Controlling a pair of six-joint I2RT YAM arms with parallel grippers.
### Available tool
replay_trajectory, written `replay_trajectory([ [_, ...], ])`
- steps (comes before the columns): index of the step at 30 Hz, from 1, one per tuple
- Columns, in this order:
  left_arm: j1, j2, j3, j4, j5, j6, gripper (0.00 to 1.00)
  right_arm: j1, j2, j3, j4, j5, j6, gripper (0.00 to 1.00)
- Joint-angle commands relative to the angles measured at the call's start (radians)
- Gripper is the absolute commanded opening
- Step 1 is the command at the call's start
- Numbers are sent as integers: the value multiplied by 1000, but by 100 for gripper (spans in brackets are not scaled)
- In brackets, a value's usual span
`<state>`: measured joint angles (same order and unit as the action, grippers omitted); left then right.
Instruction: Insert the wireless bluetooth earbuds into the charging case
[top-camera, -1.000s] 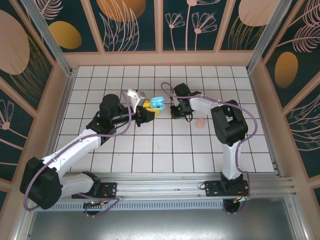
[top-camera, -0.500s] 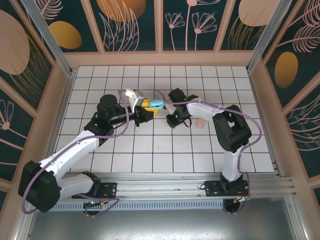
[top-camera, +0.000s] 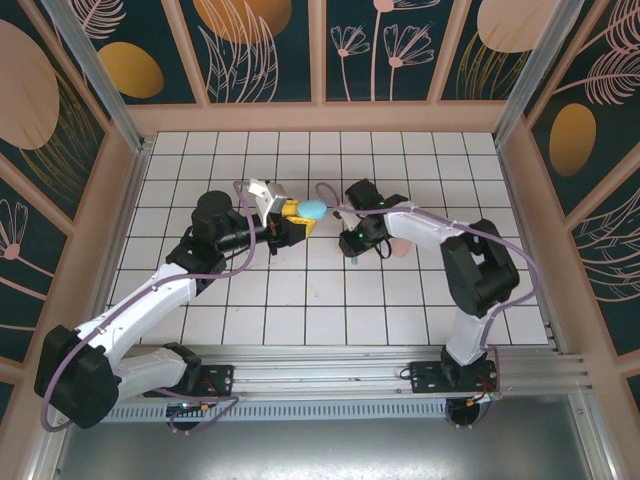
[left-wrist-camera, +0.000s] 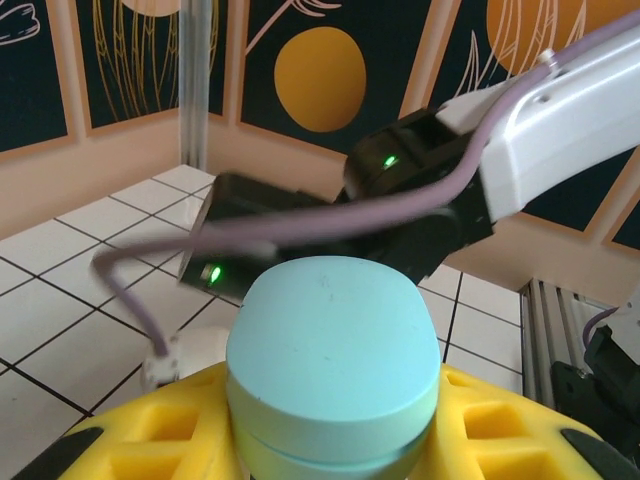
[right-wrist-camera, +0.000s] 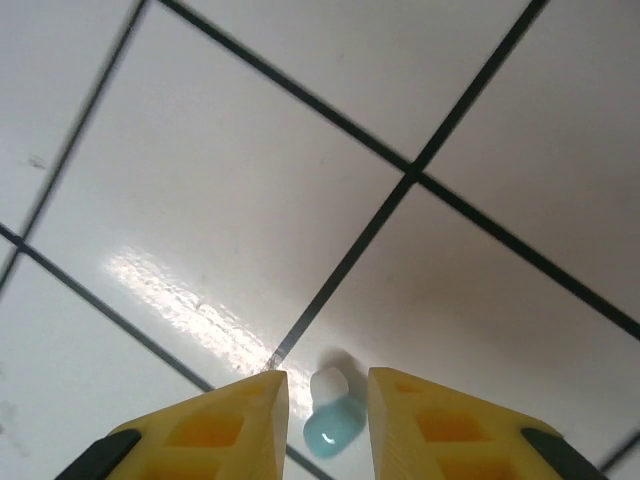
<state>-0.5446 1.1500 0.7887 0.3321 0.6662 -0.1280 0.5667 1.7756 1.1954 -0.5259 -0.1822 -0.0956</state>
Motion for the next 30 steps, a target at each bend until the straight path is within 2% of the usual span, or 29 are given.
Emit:
replay_trajectory([
  [1,3,-22,-8,3,-11,-10,1,-44,-105,-48,69,-53,120,28],
  [6,4,-23,-8,3,-14,-12,1,-65,-252,-172,139,-95,189,28],
  [10,3,-23,-7,2,-13,-13,1,-62,-437,-281,229,-164,247,28],
  [16,4,-9,-9,11,-4,-20,1,19,-674,-301,359,-193,303,27],
  [23,4,28,-8,53,28,-46,1,139,-669,-155,327,-139,232,29],
  [30,3,37,-8,75,43,-60,1,159,-550,-55,308,-98,189,29],
])
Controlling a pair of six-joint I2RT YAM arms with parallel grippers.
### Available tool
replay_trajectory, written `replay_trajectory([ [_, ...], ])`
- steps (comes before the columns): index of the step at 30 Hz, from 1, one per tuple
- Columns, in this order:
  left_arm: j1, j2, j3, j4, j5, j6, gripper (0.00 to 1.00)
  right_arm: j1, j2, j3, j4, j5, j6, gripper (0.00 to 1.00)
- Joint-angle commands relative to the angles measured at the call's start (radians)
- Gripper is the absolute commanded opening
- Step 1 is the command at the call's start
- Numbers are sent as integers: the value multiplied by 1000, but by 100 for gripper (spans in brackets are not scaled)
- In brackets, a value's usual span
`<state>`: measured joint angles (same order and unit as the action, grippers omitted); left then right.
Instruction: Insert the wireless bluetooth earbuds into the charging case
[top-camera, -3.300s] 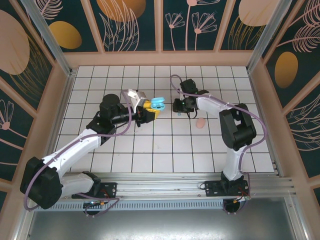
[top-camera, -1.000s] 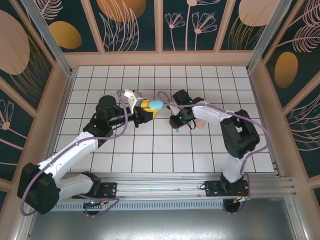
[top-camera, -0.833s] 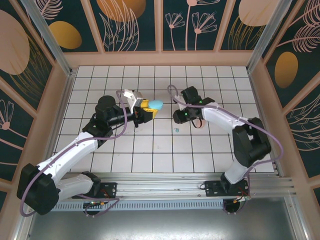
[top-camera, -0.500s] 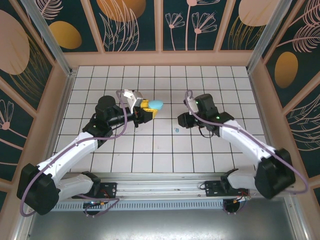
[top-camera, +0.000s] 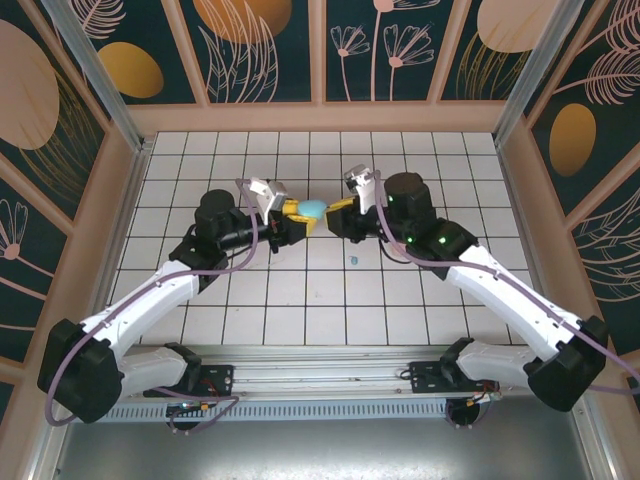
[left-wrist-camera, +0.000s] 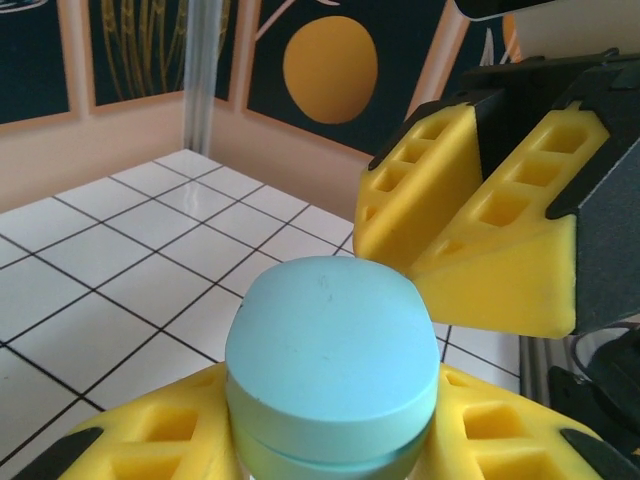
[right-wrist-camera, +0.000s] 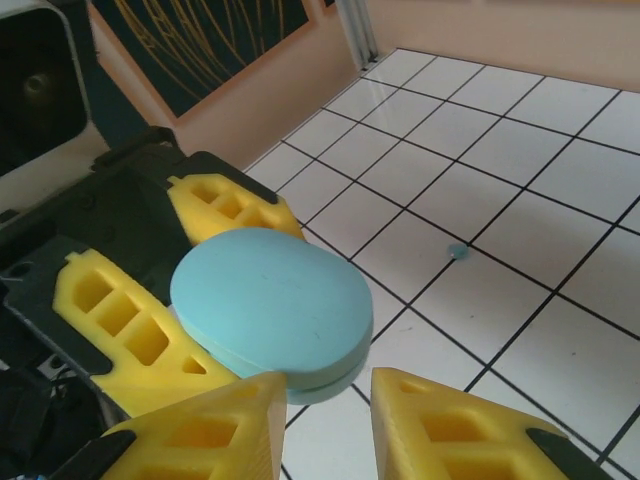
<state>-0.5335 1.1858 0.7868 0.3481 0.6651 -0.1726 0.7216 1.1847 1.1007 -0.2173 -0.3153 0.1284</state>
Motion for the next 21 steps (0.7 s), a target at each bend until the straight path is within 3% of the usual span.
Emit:
replay_trajectory([
  [1,-7,-1,-7,59,44,-16,1,4,54,51,-2,45,-37,29],
  [8,-7,-19,-25,65,48,-24,1,-21,100,109,-9,104,-23,27],
  [21,-7,-15,-43,95,44,-52,0,-57,161,166,-72,36,26,29],
])
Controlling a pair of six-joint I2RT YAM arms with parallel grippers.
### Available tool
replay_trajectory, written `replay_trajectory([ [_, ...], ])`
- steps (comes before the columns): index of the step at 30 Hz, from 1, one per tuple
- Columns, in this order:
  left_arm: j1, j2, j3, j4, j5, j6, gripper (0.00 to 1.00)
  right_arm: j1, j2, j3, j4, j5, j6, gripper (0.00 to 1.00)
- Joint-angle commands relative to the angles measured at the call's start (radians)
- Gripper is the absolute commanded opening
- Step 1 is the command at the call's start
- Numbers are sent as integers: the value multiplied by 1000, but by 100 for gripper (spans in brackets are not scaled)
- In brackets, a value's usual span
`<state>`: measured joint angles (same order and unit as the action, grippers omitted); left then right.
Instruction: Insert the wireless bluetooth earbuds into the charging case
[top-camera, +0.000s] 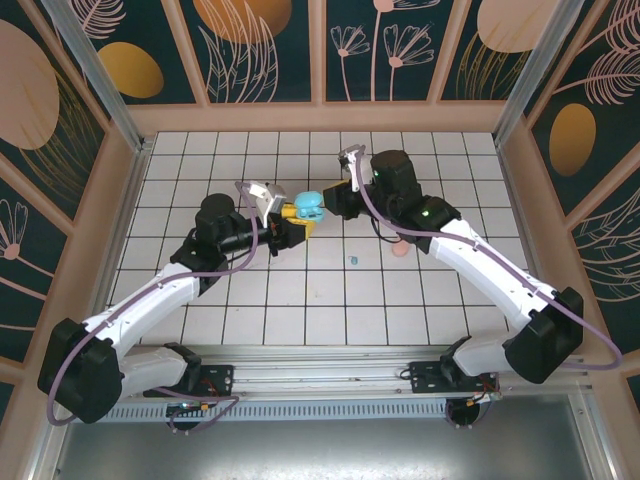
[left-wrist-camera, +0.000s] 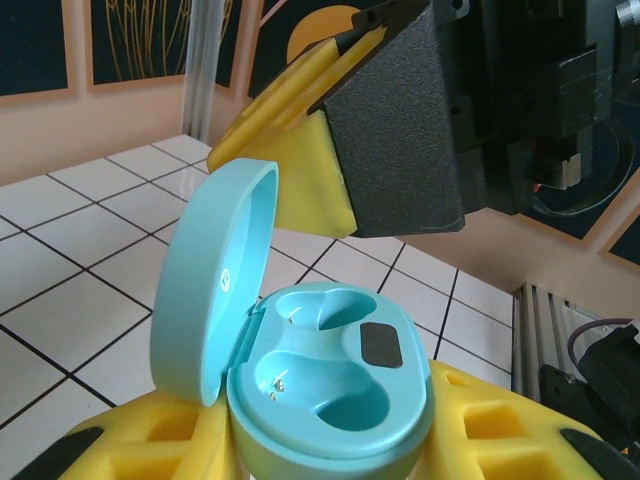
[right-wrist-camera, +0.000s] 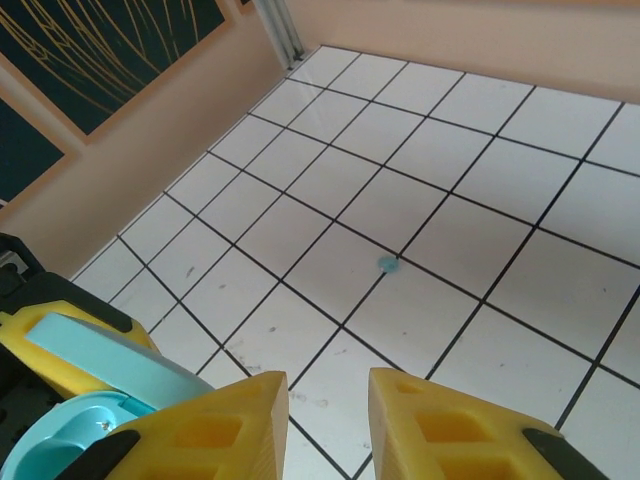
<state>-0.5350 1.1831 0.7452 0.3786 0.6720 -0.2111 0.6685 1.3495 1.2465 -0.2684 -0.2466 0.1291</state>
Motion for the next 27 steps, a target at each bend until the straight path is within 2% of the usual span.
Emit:
replay_trajectory([
  [1,-6,-10,1,64,36,-17,0,-7,-9,18,-25,-37,30,29],
  [9,-6,14,30,10,-4,-5,0,-51,-62,-1,-84,-25,97,29],
  [17,-6,29,41,4,-17,-3,0,-174,-162,-101,-88,-45,222,29],
  [22,-6,29,43,1,-23,-2,0,-199,-160,-199,-133,-13,272,29],
  [27,-5,22,42,2,-26,-1,0,-198,-106,-326,-94,-8,343,29],
])
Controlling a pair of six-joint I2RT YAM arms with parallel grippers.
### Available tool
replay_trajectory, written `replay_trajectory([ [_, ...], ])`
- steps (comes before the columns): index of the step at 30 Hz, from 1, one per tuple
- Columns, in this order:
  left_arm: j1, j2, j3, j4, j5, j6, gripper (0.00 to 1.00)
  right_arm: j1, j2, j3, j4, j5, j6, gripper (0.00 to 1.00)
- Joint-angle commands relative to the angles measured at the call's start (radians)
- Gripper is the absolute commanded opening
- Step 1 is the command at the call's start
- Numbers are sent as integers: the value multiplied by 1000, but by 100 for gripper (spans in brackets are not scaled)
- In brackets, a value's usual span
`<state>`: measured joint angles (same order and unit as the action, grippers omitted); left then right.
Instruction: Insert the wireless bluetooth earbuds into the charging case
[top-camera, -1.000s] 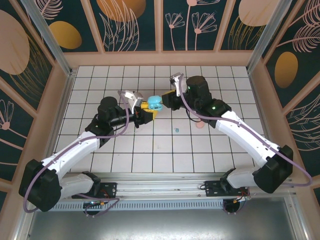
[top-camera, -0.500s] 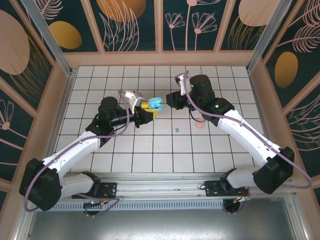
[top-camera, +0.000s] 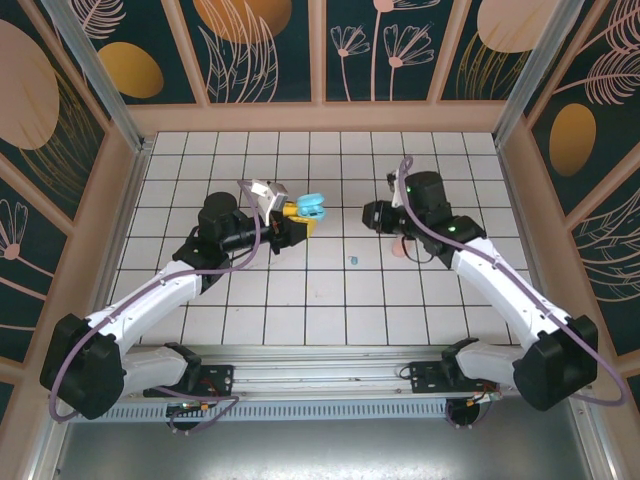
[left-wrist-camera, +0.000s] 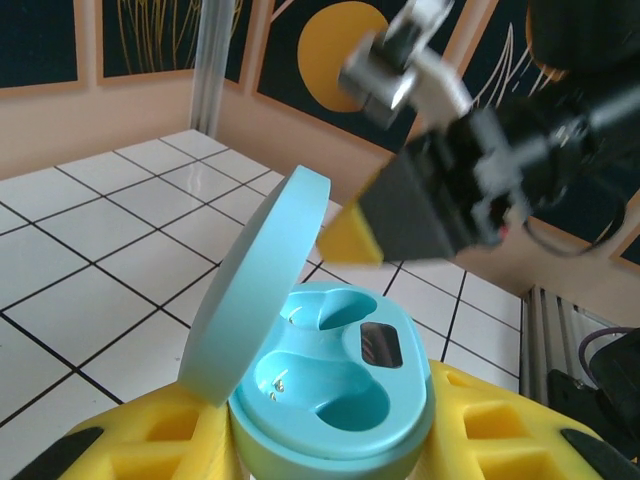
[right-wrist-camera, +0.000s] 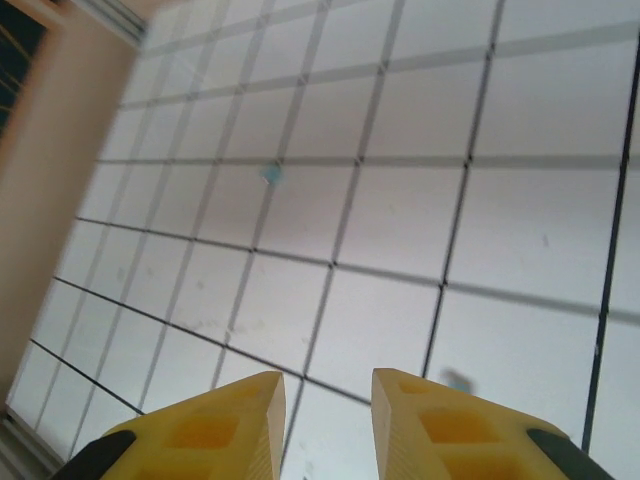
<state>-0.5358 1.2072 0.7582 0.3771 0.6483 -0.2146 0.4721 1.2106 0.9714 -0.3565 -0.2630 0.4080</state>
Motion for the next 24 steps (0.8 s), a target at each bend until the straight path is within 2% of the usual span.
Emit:
replay_trajectory([
  [1,-6,-1,26,5,-3,3,0,-5,53,-66,0,14,72,29],
  [5,-6,0,27,3,-2,3,0,-11,147,-95,2,51,55,29],
  [10,-5,-10,21,2,-5,6,0,-33,242,-151,38,99,40,23],
  [24,-4,-31,9,-12,-20,21,0,-26,439,-179,183,36,-20,15],
])
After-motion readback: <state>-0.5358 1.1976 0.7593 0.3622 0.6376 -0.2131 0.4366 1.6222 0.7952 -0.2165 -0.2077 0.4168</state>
